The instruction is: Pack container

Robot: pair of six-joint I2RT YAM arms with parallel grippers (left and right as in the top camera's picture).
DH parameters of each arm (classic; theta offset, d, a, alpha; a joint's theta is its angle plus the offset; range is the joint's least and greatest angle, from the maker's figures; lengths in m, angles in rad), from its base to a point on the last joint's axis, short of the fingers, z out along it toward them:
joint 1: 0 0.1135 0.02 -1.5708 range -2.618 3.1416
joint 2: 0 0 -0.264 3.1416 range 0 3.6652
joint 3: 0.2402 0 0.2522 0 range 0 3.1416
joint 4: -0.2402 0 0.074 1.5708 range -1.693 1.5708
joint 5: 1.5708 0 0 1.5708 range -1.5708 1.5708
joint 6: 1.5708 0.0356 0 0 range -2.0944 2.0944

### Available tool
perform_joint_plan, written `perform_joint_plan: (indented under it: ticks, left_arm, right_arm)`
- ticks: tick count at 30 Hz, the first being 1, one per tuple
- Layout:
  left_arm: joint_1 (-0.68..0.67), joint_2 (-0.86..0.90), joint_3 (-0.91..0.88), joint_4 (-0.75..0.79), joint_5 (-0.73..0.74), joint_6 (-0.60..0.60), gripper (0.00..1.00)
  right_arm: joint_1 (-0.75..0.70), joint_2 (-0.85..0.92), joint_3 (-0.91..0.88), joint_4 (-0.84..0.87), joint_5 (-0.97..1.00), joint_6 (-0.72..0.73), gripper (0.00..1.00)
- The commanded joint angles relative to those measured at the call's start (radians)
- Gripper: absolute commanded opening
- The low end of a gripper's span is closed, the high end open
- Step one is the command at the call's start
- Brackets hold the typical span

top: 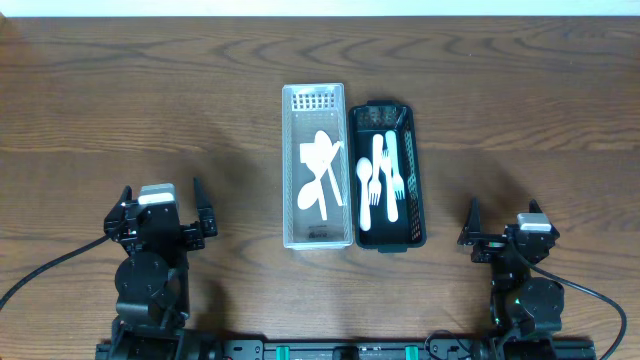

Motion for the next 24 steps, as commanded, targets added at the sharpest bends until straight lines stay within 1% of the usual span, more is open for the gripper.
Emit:
perform_joint_plan:
  ticks: [1,6,9,14,15,20,22,24]
  left_arm:
    - [-0.003,-0.006,-0.002,0.004,-0.016,0.006,0.98]
    - [-0.003,-0.006,-0.002,0.005,-0.027,0.021,0.98]
    - [-0.003,-0.006,-0.002,-0.002,-0.126,0.132,0.98]
    - [-0.003,-0.036,-0.002,-0.091,-0.131,0.133,0.98]
    - [-0.003,-0.052,-0.002,-0.098,-0.127,0.128,0.98]
    - [-0.003,-0.158,-0.014,-0.099,0.011,0.010,0.98]
    - [-0.003,-0.192,-0.037,-0.083,0.043,-0.016,0.98]
    - [-0.003,-0.228,-0.079,-0.035,0.084,-0.018,0.98]
  right_arm:
    - [0.008,-0.007,-0.005,0.002,-0.004,0.011,0.99]
    - [0.008,-0.007,-0.005,0.002,-0.004,0.011,0.99]
    - [0.008,-0.007,-0.005,0.002,-0.004,0.011,0.99]
    - [0.008,-0.007,-0.005,0.002,-0.004,0.011,0.99]
    - [0.008,-0.007,-0.005,0.002,-0.004,0.011,0.99]
    - [0.008,-0.007,-0.005,0.002,-0.004,0.011,0.99]
    - [0.008,-0.007,-0.005,0.002,-0.004,0.011,0.99]
    - [0.008,-0.007,-0.005,0.002,-0.004,0.011,0.99]
